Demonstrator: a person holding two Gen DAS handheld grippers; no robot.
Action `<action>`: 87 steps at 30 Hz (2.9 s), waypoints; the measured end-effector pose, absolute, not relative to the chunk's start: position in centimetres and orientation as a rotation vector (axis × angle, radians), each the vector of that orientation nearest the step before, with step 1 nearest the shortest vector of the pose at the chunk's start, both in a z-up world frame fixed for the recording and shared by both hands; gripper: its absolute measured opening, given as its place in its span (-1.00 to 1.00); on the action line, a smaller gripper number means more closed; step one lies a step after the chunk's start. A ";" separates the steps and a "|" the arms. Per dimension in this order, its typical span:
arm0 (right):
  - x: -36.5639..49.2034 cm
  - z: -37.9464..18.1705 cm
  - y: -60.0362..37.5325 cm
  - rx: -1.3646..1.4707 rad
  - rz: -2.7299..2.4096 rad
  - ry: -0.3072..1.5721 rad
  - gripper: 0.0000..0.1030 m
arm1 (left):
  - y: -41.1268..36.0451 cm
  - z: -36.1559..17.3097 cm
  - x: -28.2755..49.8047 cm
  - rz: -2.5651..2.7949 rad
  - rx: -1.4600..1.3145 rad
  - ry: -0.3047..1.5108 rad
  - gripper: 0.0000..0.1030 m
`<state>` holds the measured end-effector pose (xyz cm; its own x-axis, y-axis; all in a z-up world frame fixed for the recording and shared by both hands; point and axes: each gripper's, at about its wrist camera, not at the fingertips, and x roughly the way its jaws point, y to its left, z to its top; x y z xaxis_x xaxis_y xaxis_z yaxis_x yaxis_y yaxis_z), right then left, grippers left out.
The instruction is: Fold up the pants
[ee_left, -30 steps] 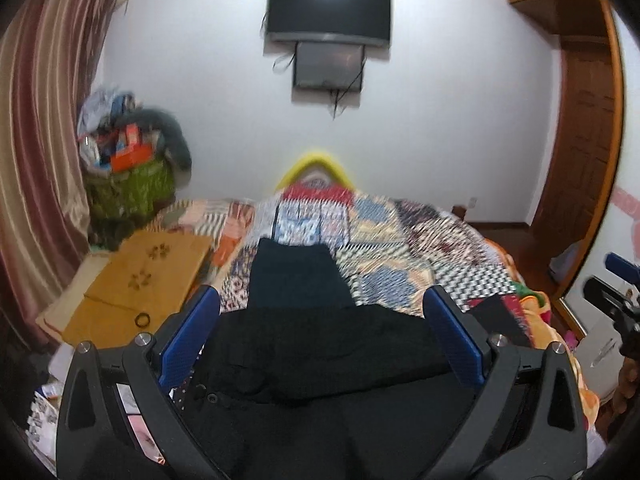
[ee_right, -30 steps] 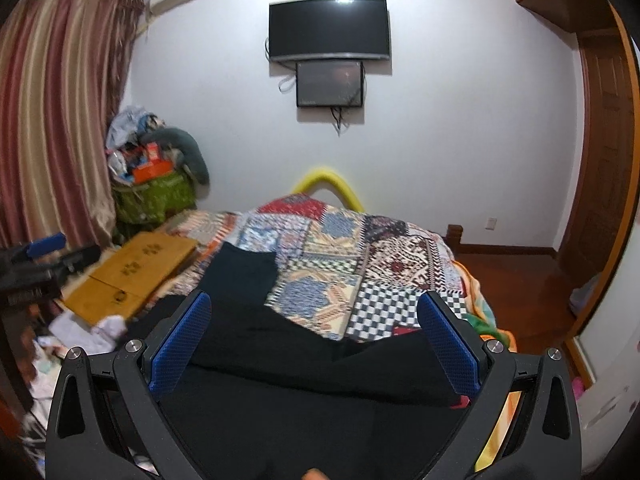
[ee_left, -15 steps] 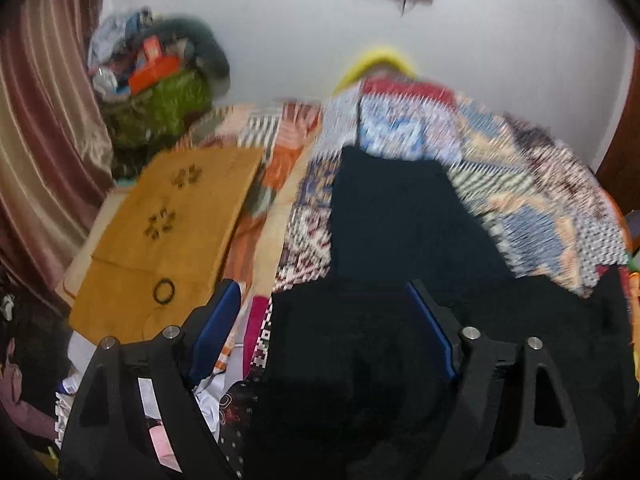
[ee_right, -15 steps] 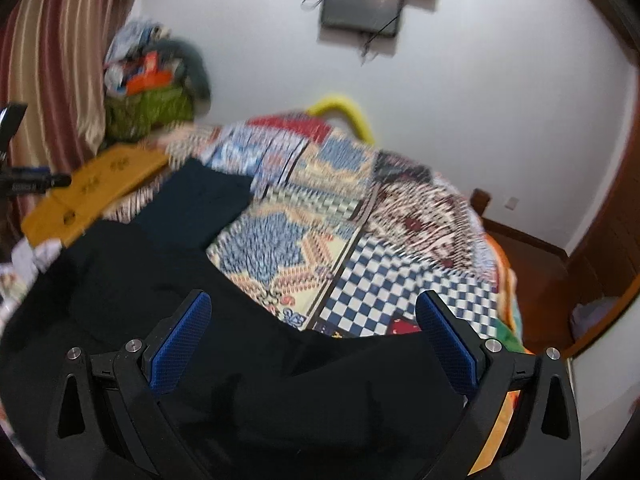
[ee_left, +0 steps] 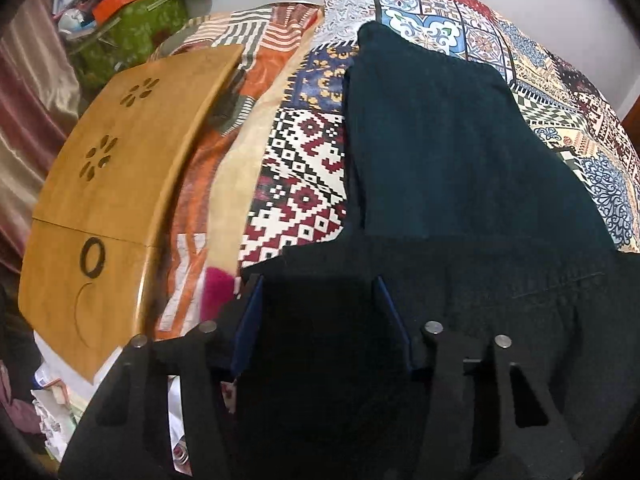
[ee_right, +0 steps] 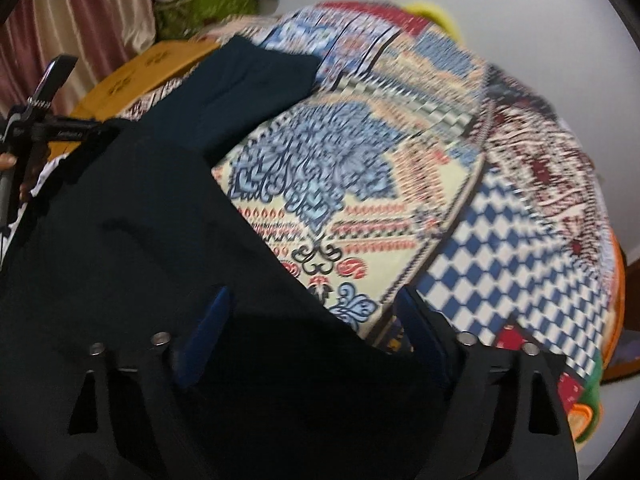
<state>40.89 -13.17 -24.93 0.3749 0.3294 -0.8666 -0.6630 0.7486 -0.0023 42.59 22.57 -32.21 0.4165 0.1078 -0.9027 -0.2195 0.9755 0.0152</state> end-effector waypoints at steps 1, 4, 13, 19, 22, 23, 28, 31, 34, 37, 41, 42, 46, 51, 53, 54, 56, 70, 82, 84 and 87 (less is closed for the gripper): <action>41.1 -25.1 -13.1 -0.372 0.669 1.007 0.40 | 22.5 -32.3 42.6 0.206 -0.108 1.118 -0.03; 41.6 -25.3 -13.2 -0.304 0.723 1.054 -0.06 | 22.0 -32.3 42.6 0.215 -0.087 1.113 -0.16; 39.9 -25.6 -12.6 -0.225 0.781 1.090 -0.87 | 21.4 -30.7 41.1 0.254 -0.040 1.083 -0.66; 38.7 -23.8 -12.8 -0.253 0.696 0.996 -0.91 | 21.0 -27.2 38.8 0.262 -0.007 1.009 -0.72; 38.0 -21.9 -13.5 -0.240 0.673 0.944 -0.91 | 21.0 -24.6 37.5 0.247 -0.013 0.965 -0.73; 37.6 -21.2 -13.8 -0.238 0.669 0.931 -0.91 | 20.9 -23.7 36.9 0.244 -0.015 0.950 -0.74; 35.1 -17.6 -15.0 -0.226 0.649 0.850 -0.91 | 20.4 -19.9 33.3 0.229 -0.019 0.882 -0.77; 32.6 -15.8 -15.5 -0.220 0.653 0.811 -0.91 | 20.1 -18.2 30.5 0.228 -0.016 0.846 -0.77; 30.1 -14.9 -15.7 -0.222 0.662 0.785 -0.91 | 19.9 -17.1 27.7 0.233 -0.013 0.824 -0.78; 27.4 -14.3 -16.0 -0.221 0.677 0.772 -0.91 | 19.8 -16.7 24.7 0.237 -0.016 0.812 -0.78; 24.0 -14.4 -16.3 -0.207 0.701 0.771 -0.91 | 19.8 -16.9 21.0 0.257 -0.011 0.807 -0.84; 23.1 -14.6 -16.3 -0.205 0.707 0.775 -0.91 | 19.8 -17.1 20.1 0.263 -0.020 0.810 -0.84; 20.6 -15.6 -16.4 -0.193 0.733 0.793 -0.91 | 20.2 -18.3 17.0 0.272 -0.056 0.836 -0.84; 18.0 -17.3 -16.4 -0.177 0.755 0.834 -0.90 | 21.2 -20.9 13.7 0.303 -0.126 0.893 -0.85; 17.2 -18.0 -16.6 -0.175 0.762 0.857 -0.88 | 21.6 -21.9 12.7 0.322 -0.143 0.920 -0.85; 16.9 -18.3 -16.6 -0.170 0.764 0.870 -0.85 | 21.9 -22.4 12.2 0.325 -0.159 0.936 -0.85; 16.6 -18.7 -16.8 -0.166 0.757 0.901 -0.81 | 22.2 -22.9 11.3 0.323 -0.174 0.963 -0.85; 19.6 -14.6 -20.6 -0.102 0.628 0.833 -0.21 | 17.4 -20.0 17.6 0.197 -0.089 0.928 -0.36; 32.3 -20.7 -23.1 0.002 0.459 1.014 -0.20 | 12.6 -21.1 26.4 0.089 -0.040 0.935 0.57; 33.9 -21.9 -23.0 0.017 0.452 1.041 -0.20 | 11.9 -22.3 27.8 0.074 -0.024 0.961 0.57; 36.3 -24.1 -22.3 0.026 0.447 1.077 -0.20 | 11.2 -24.2 29.5 0.050 -0.016 1.004 0.57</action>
